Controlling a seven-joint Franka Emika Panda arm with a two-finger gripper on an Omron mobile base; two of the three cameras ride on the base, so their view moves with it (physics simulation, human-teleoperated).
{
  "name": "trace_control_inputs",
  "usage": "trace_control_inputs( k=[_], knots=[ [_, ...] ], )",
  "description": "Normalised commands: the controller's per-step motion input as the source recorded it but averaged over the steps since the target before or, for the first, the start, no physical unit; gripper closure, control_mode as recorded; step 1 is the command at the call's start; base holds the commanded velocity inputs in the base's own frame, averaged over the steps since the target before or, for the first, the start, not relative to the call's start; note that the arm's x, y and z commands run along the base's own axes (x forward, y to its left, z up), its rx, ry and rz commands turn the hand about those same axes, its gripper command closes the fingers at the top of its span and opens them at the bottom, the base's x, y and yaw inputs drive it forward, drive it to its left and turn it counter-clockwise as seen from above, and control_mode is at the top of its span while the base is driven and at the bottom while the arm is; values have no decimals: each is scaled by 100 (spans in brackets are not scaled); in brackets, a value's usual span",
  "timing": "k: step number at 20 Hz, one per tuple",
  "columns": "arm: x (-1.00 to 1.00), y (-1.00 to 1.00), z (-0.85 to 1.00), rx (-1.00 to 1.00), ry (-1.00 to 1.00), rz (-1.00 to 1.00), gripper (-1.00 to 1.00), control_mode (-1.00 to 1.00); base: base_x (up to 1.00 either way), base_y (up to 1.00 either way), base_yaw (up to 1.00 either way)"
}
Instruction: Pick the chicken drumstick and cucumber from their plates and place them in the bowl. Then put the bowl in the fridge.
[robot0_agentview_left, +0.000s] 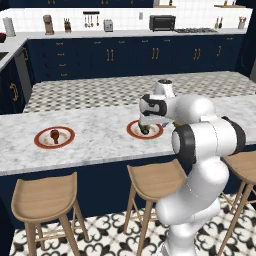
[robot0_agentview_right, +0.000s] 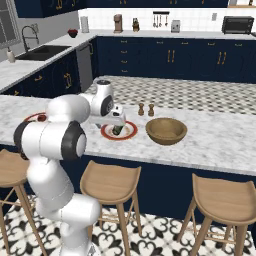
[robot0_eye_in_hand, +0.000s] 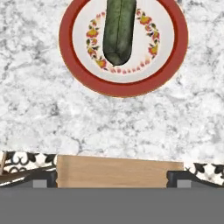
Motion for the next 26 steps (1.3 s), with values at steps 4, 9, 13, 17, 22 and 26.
trace_control_inputs(
  k=[4,9,13,17,22,26],
  knots=[
    [58,0,-33,0,0,0,-100,-100,0,0,0],
    [55,0,-29,0,0,0,-100,-100,0,0,0],
    [52,0,-38,0,0,0,-100,-100,0,0,0],
    [49,0,-45,0,0,0,-100,-100,0,0,0],
    [43,0,-33,0,0,0,-100,-100,0,0,0],
    [36,0,-32,0,0,0,-100,-100,0,0,0]
  ],
)
